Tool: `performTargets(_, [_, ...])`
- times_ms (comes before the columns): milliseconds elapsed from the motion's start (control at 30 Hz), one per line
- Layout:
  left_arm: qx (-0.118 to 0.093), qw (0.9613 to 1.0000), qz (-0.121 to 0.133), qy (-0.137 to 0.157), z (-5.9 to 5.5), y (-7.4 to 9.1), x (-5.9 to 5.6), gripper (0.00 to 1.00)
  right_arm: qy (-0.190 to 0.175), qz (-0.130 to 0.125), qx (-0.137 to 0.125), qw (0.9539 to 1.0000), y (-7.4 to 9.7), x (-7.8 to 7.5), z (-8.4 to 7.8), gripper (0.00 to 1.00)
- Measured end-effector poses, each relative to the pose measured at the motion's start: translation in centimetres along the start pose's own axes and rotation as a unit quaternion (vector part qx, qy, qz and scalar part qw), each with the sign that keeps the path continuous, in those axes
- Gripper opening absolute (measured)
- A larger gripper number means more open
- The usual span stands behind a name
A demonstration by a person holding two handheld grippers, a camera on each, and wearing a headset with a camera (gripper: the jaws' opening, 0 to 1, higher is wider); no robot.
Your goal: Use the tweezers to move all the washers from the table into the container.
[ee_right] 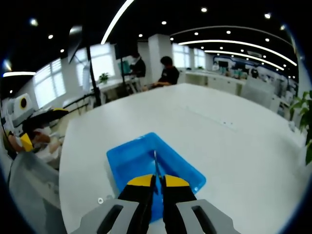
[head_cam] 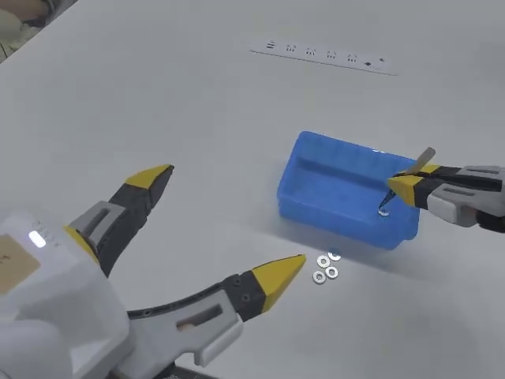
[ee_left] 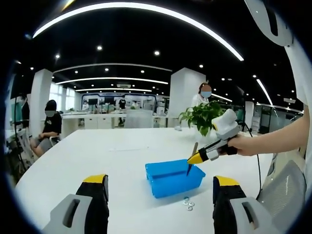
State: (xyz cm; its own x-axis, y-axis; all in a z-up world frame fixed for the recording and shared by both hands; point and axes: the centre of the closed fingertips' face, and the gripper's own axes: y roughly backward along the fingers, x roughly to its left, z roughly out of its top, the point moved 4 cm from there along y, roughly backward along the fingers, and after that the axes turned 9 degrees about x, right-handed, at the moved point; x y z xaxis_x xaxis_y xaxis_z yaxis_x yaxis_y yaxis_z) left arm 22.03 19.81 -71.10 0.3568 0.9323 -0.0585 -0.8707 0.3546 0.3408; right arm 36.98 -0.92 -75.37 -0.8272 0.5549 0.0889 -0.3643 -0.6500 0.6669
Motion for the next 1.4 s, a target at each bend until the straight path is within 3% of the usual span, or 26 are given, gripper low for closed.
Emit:
performTargets(200, [0.004, 1.0, -0.004, 0.001, -0.1, -0.1, -0.2, 0.88, -0.001, 0.005, -0.038, 0.9993, 2.3, 1.4, 1.5, 0.03])
performTargets(333, [0.003, 1.0, -0.002, 0.001, 0.0, -0.1, -0.4, 0.88, -0.004, 0.027, -0.063, 0.9976, 3.5, 3.3, 2.5, 0.03])
performTargets(467, [0.005, 1.0, -0.003, 0.001, 0.0, -0.1, -0.4, 0.87, -0.006, 0.052, -0.073, 0.996, 3.9, 5.5, 2.8, 0.03])
performTargets(600, [0.006, 1.0, -0.001, -0.001, -0.1, -0.1, -0.4, 0.86, 0.018, 0.084, -0.046, 0.9953, 3.1, 8.0, 1.6, 0.02])
performTargets(767, [0.007, 1.0, -0.002, 0.0, -0.1, -0.1, -0.3, 0.85, 0.015, 0.11, -0.021, 0.9936, 1.3, 9.4, 0.2, 0.03])
performTargets(867, [0.01, 0.9999, 0.002, -0.002, 0.4, -0.3, -1.2, 0.84, 0.009, 0.129, -0.004, 0.9916, 0.3, 10.2, -0.7, 0.03])
performTargets(967, [0.008, 1.0, 0.004, 0.001, 0.4, -0.2, -0.8, 0.84, -0.001, 0.139, 0.006, 0.9902, -0.4, 10.7, -1.4, 0.03])
performTargets(1067, [0.008, 0.9999, 0.006, 0.003, 0.9, -0.3, -1.4, 0.84, -0.012, 0.14, 0.022, 0.9899, -1.1, 10.8, -2.3, 0.03])
performTargets(1233, [0.009, 0.9999, 0.007, 0.003, 0.3, -0.1, -0.5, 0.83, -0.007, 0.134, 0.032, 0.9904, -1.4, 10.8, -2.9, 0.03])
performTargets(1400, [0.016, 0.9998, 0.006, 0.002, 0.4, -0.2, -0.9, 0.81, -0.014, 0.129, 0.034, 0.991, -1.6, 10.5, -3.1, 0.03])
